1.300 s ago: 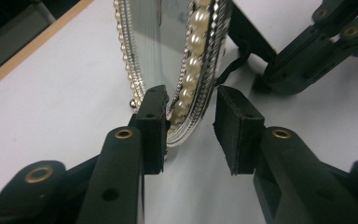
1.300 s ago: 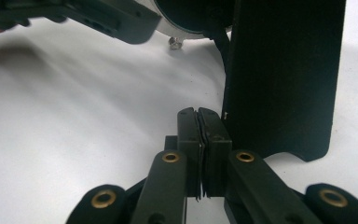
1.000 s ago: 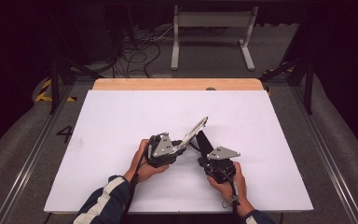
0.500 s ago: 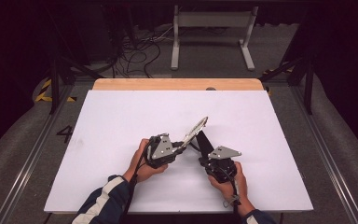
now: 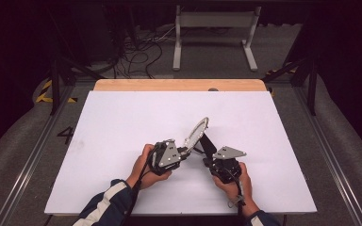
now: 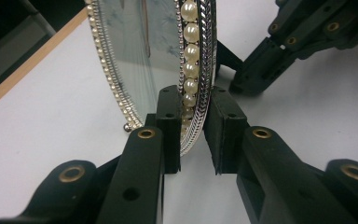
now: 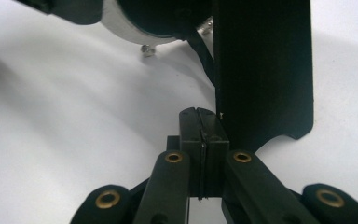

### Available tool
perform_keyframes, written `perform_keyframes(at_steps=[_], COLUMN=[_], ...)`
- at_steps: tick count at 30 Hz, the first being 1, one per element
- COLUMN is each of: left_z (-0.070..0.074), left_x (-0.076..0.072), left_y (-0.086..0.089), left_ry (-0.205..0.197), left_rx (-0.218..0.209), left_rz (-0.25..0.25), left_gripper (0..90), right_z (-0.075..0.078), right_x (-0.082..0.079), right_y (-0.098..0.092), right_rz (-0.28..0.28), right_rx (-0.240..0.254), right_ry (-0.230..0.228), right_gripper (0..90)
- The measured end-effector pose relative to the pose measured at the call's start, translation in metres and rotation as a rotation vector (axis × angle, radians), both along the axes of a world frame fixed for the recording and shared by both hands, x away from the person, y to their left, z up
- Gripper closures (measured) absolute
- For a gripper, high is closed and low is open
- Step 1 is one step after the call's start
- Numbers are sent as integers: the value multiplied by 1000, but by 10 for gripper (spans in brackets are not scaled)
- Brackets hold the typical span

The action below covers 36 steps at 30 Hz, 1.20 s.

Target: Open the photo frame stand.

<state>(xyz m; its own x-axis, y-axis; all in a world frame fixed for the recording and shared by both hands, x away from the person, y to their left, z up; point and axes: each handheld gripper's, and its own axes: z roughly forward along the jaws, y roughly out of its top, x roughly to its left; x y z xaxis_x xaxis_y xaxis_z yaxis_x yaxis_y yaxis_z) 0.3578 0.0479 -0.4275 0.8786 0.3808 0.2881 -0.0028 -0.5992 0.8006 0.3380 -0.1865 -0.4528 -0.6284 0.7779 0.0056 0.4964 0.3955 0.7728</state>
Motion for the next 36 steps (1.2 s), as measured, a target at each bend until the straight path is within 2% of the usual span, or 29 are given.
perform_keyframes(at_steps=[10, 17, 18, 23, 26, 36], left_z=[-1, -2, -2, -3, -3, -2], left_x=[-3, -2, -1, -1, 0, 0], left_y=[-5, -8, -6, -7, -5, -1], left_ry=[22, 29, 39, 33, 54, 55], left_rx=[-18, -28, -41, -37, -50, -43], left_rz=[3, -2, -2, -13, -28, -47], left_gripper=[747, 741, 743, 746, 756, 724], right_z=[-1, -3, -3, -3, -3, -5], right_x=[6, 12, 13, 15, 17, 26], right_y=[-10, -14, -14, -16, -16, -22], right_rz=[17, 21, 22, 14, 4, -31], right_rx=[-5, -7, -7, -7, -14, -1], right_ry=[10, 1, -3, -11, -24, -37], right_gripper=[900, 900, 900, 900, 900, 900])
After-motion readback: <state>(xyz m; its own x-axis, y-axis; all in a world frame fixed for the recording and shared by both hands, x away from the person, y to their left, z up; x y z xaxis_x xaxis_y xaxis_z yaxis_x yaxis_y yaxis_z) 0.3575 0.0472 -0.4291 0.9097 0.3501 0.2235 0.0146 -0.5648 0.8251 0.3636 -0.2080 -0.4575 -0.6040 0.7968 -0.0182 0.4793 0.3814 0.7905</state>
